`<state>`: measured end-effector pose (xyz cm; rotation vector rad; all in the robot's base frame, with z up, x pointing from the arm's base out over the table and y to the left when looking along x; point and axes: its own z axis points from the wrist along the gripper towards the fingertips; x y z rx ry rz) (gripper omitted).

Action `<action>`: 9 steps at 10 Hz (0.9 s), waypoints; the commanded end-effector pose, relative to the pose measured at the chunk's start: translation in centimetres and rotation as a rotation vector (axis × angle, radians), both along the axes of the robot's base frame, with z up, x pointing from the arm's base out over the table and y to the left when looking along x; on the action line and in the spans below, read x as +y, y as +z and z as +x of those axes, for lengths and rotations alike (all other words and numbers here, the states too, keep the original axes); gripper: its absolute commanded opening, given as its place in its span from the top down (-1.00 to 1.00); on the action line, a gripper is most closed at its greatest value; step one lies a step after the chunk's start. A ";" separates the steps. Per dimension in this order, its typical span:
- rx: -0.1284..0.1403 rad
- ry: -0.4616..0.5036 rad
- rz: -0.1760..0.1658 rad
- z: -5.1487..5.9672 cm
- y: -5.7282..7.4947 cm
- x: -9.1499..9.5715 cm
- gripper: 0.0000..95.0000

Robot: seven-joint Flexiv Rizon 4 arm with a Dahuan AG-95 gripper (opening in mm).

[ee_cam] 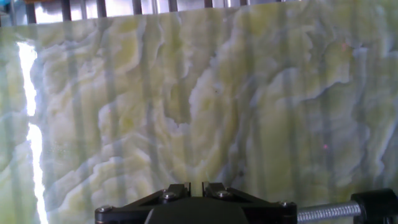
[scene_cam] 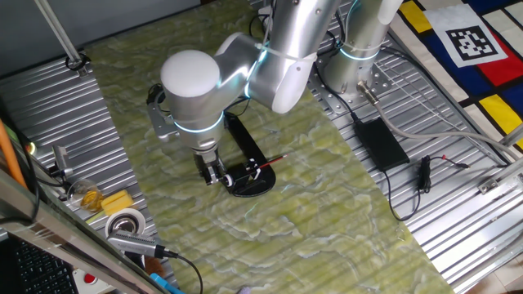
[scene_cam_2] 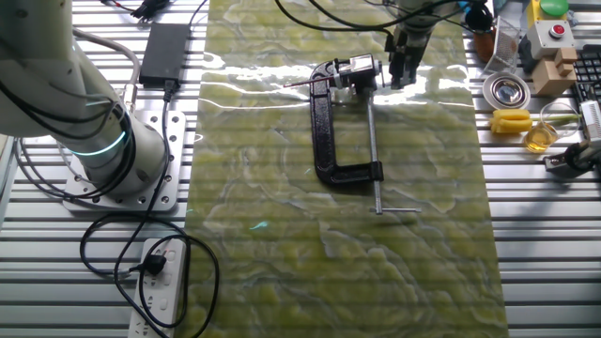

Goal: Sharpen the pencil with a pencil sharpener

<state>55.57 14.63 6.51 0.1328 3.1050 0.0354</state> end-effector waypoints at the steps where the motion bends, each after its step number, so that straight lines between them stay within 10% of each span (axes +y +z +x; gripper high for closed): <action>1: 0.001 0.006 -0.001 0.0 1.1 0.0 1.00; 9: 0.006 0.021 0.021 0.0 0.2 0.0 1.00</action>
